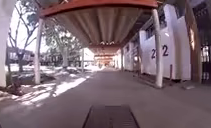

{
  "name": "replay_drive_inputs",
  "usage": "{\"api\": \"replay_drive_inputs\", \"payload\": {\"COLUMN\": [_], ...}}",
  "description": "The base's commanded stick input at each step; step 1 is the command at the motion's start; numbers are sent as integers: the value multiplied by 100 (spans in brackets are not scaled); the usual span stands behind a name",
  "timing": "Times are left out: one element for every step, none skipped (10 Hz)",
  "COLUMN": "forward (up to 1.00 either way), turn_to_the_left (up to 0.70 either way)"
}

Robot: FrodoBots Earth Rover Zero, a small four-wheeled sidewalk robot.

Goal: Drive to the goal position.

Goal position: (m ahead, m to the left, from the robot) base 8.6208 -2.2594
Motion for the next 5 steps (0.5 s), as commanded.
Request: {"api": "replay_drive_inputs", "payload": {"forward": [70, 70, 70, 70, 70], "turn_to_the_left": [0, 0, 0, 0, 0]}}
